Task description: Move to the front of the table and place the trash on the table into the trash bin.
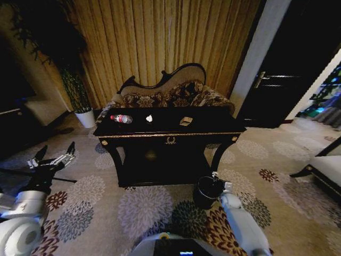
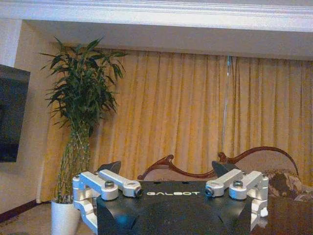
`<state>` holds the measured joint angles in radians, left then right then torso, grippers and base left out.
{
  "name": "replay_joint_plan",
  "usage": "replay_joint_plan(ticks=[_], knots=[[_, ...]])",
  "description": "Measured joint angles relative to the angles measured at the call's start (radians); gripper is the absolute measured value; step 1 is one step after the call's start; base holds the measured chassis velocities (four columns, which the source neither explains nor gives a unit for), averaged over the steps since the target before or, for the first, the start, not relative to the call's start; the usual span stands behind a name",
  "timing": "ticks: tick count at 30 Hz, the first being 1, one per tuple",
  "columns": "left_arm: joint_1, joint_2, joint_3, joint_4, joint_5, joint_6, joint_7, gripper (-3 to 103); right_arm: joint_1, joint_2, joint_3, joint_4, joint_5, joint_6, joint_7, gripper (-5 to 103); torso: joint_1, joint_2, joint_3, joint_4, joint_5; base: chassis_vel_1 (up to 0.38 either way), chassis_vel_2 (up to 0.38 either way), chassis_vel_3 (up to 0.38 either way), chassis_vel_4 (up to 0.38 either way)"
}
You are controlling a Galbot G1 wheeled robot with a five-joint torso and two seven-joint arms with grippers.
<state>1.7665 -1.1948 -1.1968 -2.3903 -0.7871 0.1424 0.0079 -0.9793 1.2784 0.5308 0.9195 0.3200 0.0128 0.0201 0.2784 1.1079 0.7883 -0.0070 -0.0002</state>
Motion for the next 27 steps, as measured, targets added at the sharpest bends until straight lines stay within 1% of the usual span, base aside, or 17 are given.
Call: replay_joint_plan(ticks=[2,6,7,8,11,12,15,17,18,19,22,23,24,26,27], knots=[[0.002,-0.003,0.000,-0.002,0.002,0.000,0.000,100,0.038,0.019,0.009,-0.067,-0.026,0.024,0.000,0,0.000,0.000,0.000,0.0002,0.0002,0.000,0.000,0.000,0.000],[0.003,-0.003,-0.003,-0.002,0.002,0.000,0.000,100,0.048,0.029,0.018,-0.090,-0.060,0.036,-0.002,-1,0.000,0.000,0.000,-0.0003,0.0002,0.000,0.000,0.000,0.000],[0.004,-0.003,-0.005,-0.002,0.002,0.000,0.000,100,0.044,0.029,0.019,-0.083,-0.066,0.029,-0.002,4,0.000,0.000,0.000,-0.0003,0.0001,0.000,0.000,0.000,0.000],[0.004,-0.003,-0.005,-0.002,0.002,0.000,0.000,100,0.044,0.029,0.019,-0.083,-0.066,0.029,-0.002,4,0.000,0.000,0.000,-0.0003,0.0001,0.000,0.000,0.000,0.000],[0.004,-0.004,-0.006,0.000,0.002,0.000,0.000,100,0.028,0.026,0.022,-0.057,-0.084,0.014,-0.007,20,0.000,0.000,0.000,-0.0002,0.0001,0.000,0.000,0.000,0.000],[0.004,-0.004,-0.006,0.000,0.002,0.000,0.000,100,0.028,0.026,0.022,-0.057,-0.084,0.014,-0.007,20,0.000,0.000,0.000,-0.0002,0.0001,0.000,0.000,0.000,0.000],[0.004,-0.009,0.000,0.001,0.009,-0.001,0.001,100,0.013,0.022,0.026,-0.038,-0.103,0.010,-0.010,37,0.000,0.000,0.000,-0.0003,0.0001,0.000,0.000,0.000,0.000],[0.004,-0.010,0.002,0.002,0.012,-0.001,0.001,100,0.010,0.021,0.027,-0.033,-0.103,0.009,-0.010,37,0.000,0.000,0.000,-0.0002,0.0001,0.000,0.000,0.000,0.000],[0.004,-0.011,0.004,0.002,0.014,-0.001,0.001,100,0.007,0.021,0.028,-0.029,-0.103,0.009,-0.010,42,0.000,0.000,0.000,-0.0002,0.0001,0.000,0.000,0.000,0.000],[0.004,-0.011,0.004,0.002,0.014,-0.001,0.001,100,0.007,0.021,0.028,-0.029,-0.103,0.009,-0.010,42,0.000,0.000,0.000,-0.0002,0.0001,0.000,0.000,0.000,0.000],[0.004,-0.011,0.005,0.002,0.014,-0.002,0.002,100,-0.005,0.019,0.031,-0.009,-0.101,0.006,-0.010,58,0.000,0.000,0.000,-0.0002,0.0001,0.000,0.000,0.000,0.000],[0.004,-0.011,0.005,0.002,0.014,-0.002,0.002,100,-0.005,0.019,0.031,-0.009,-0.101,0.006,-0.010,58,0.000,0.000,0.000,-0.0002,0.0001,0.000,0.000,0.000,0.000],[0.004,-0.011,0.005,0.002,0.015,-0.002,0.002,100,-0.008,0.019,0.032,-0.003,-0.099,0.005,-0.010,69,0.000,0.000,0.000,-0.0002,0.0001,0.000,0.000,0.000,0.000],[0.004,-0.011,0.005,0.001,0.014,-0.002,0.002,100,-0.010,0.019,0.032,-0.001,-0.098,0.004,-0.010,69,0.000,0.000,0.000,-0.0001,0.0001,0.000,0.000,0.000,0.000],[0.005,-0.011,0.005,0.001,0.014,-0.002,0.002,100,-0.012,0.019,0.032,0.002,-0.095,0.003,-0.010,80,0.000,0.000,0.000,-0.0002,0.0002,0.000,0.000,0.000,0.000]])
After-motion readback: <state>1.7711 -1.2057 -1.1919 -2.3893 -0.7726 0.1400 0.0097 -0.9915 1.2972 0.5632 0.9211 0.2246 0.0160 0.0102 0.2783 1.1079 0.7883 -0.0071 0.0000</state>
